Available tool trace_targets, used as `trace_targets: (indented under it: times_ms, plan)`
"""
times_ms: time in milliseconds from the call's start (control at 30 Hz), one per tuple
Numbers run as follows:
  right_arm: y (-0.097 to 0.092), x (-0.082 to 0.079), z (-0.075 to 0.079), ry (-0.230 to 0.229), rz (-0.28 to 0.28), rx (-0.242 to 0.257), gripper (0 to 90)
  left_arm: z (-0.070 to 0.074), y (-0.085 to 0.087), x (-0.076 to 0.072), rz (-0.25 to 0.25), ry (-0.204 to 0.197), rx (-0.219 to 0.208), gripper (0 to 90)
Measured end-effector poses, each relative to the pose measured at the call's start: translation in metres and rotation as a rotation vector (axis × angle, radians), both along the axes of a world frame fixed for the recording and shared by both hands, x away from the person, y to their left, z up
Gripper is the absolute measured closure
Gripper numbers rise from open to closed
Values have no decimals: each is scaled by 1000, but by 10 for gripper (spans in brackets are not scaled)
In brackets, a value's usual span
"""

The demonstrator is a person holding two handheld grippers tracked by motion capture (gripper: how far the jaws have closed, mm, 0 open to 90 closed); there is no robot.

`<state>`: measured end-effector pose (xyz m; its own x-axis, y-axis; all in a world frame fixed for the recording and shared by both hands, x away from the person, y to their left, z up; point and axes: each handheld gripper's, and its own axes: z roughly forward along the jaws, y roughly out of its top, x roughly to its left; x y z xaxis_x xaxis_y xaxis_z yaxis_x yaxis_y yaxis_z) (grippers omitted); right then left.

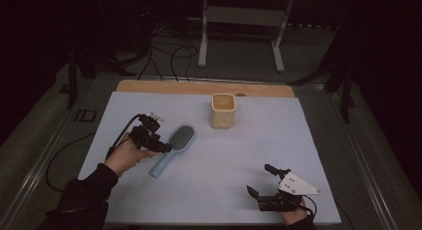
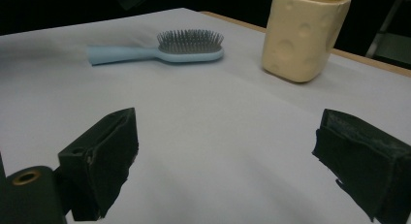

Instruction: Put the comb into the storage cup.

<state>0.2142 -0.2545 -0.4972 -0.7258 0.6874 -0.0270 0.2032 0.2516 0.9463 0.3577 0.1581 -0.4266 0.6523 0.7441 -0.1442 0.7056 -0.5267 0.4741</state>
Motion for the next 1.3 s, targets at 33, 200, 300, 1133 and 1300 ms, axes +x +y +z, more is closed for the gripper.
trace_targets:
  times_ms: [33, 200, 300, 1133, 1300]
  plan:
    - [0, 0, 0, 0, 0, 0, 81, -2, -2, 0, -1, 7, 9, 268]
    - [1, 0, 0, -1, 3, -3, 81, -11, -10, 4, 13, 32, 42, 101]
    - [1, 0, 0, -2, 3, -5, 81, -17, -13, 6, 5, 70, 34, 16]
    - [1, -1, 0, -3, 1, -10, 81, -57, -29, 19, 95, 170, 178, 155]
    - [0, 0, 0, -4, 0, -9, 81, -60, -31, 21, 119, 158, 189, 261]
